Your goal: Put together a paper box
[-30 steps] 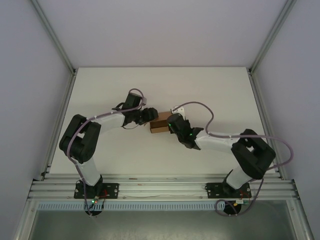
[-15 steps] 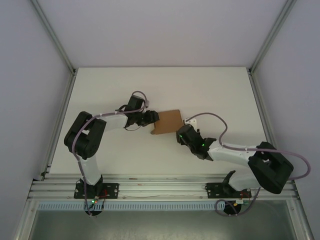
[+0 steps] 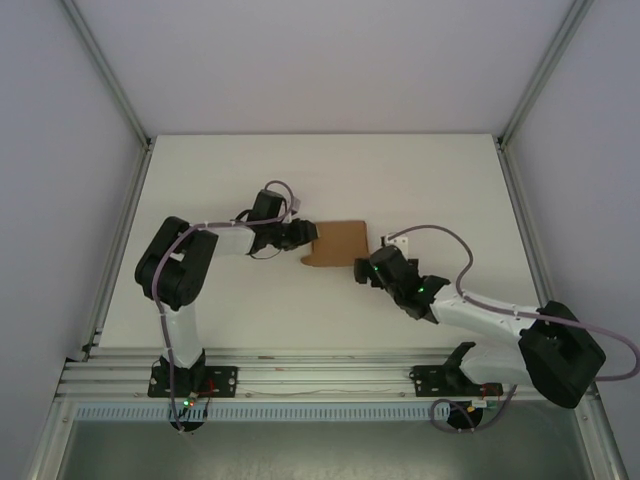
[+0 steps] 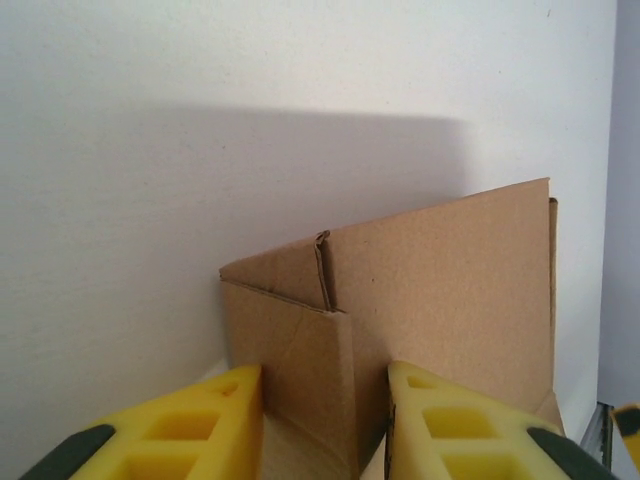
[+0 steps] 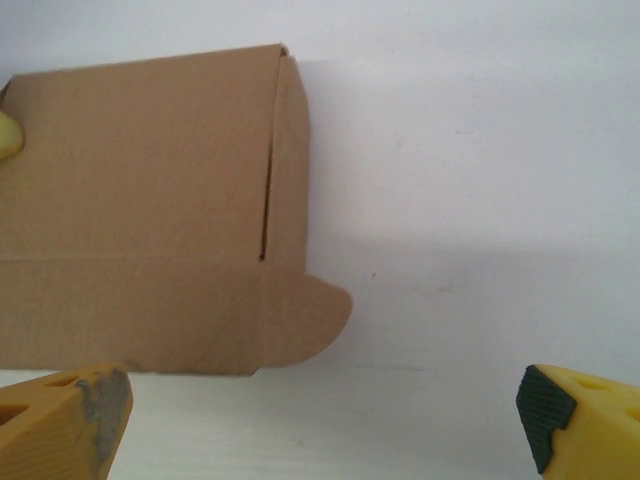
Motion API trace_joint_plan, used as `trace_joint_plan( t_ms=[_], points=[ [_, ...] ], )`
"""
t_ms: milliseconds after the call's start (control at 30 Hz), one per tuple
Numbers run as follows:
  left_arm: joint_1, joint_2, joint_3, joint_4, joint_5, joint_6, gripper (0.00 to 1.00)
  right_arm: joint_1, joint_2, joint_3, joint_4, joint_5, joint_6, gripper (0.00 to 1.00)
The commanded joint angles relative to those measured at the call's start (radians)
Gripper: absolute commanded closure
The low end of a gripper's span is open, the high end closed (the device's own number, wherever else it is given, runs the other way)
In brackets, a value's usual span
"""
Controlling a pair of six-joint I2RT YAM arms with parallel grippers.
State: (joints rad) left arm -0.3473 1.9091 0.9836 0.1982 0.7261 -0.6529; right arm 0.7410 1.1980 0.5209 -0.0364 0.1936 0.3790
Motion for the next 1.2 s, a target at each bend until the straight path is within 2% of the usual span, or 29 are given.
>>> trace_joint_plan(
  t_ms=[0, 133, 200, 367, 600, 700, 767, 867, 1000, 1067, 1167],
  points=[
    [0.032, 0.052, -0.046, 0.026, 0.045, 0.008, 0.72, -0.065, -0.006, 0.052, 0.031, -0.119, -0.008, 0.00],
    [0.049, 0.064, -0.088, 0.107, 0.098, -0.014, 0.77, -0.164, 0.050, 0.128, 0.025, -0.309, 0.015, 0.00],
    [0.055, 0.066, -0.102, 0.134, 0.120, -0.018, 0.81, -0.207, 0.104, 0.173, 0.012, -0.398, 0.023, 0.00],
    [0.085, 0.072, -0.132, 0.200, 0.161, -0.046, 0.84, -0.297, 0.272, 0.280, -0.001, -0.611, 0.079, 0.02],
    [0.095, 0.071, -0.130, 0.183, 0.171, -0.016, 0.84, -0.323, 0.448, 0.379, 0.079, -0.847, 0.107, 0.07],
    [0.095, 0.073, -0.127, 0.185, 0.174, -0.014, 0.83, -0.327, 0.495, 0.394, 0.139, -0.914, 0.150, 0.17],
    [0.098, 0.071, -0.127, 0.193, 0.173, -0.017, 0.82, -0.330, 0.510, 0.396, 0.170, -0.954, 0.180, 0.28],
    [0.097, 0.055, -0.123, 0.206, 0.180, -0.013, 0.76, -0.333, 0.501, 0.392, 0.184, -0.967, 0.199, 0.39],
    [0.095, 0.017, -0.104, 0.232, 0.186, -0.002, 0.69, -0.333, 0.458, 0.378, 0.163, -0.929, 0.223, 0.46],
    [0.095, -0.009, -0.100, 0.257, 0.196, 0.004, 0.57, -0.337, 0.435, 0.370, 0.151, -0.912, 0.244, 0.46],
    [0.093, -0.076, -0.082, 0.247, 0.187, 0.038, 0.33, -0.339, 0.408, 0.367, 0.118, -0.888, 0.269, 0.48]
  ],
)
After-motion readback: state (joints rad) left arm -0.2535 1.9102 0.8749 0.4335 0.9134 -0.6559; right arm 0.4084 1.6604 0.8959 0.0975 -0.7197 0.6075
